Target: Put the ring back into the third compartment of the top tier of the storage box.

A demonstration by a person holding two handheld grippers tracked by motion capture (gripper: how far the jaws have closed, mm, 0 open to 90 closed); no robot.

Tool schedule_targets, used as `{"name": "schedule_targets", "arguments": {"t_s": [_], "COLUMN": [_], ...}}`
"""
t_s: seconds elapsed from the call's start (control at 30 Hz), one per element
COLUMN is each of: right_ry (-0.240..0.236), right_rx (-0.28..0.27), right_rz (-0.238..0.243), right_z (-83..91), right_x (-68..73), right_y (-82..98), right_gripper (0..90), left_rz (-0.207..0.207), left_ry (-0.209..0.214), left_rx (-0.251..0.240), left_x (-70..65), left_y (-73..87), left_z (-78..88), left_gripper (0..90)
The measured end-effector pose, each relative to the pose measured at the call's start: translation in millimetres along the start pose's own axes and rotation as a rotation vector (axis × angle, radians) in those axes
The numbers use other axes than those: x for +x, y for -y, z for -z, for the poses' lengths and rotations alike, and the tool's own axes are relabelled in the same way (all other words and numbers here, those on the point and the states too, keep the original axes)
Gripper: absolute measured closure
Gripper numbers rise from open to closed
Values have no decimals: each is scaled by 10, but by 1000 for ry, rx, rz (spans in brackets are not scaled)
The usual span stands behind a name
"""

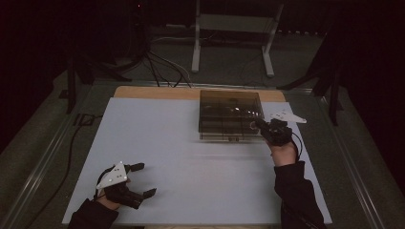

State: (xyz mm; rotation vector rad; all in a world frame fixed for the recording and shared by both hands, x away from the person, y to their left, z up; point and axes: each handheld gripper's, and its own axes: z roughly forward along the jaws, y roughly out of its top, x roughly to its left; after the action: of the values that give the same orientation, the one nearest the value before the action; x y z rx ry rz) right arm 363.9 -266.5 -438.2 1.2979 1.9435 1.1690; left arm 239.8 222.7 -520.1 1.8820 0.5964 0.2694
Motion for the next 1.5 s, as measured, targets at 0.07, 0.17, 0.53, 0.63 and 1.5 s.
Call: {"name": "schedule_targets", "arguments": {"t_s": [0.07, 0.17, 0.53, 0.63, 1.5], "right_ry": [0, 4, 20, 26, 60], "right_rx": [3, 17, 83, 97, 120], "right_rz": [-1, -6, -12, -17, -6], "right_z": [-12, -54, -168, -188, -190], "right_x": [-5, -15, -25, -34, 2], "right_y": [3, 19, 76, 83, 54], "right_gripper": [873, 873, 872, 872, 788], "left_rz": [0, 0, 0, 1, 2], "left_ry": [1, 0, 0, 0, 0], "left_rx": [0, 1, -1, -1, 4], "left_x": [1, 1, 1, 3, 4], "left_y": [0, 1, 0, -1, 2], "left_z": [-1, -2, -2, -1, -9], "left_gripper": [6, 6, 6, 6, 6]}}
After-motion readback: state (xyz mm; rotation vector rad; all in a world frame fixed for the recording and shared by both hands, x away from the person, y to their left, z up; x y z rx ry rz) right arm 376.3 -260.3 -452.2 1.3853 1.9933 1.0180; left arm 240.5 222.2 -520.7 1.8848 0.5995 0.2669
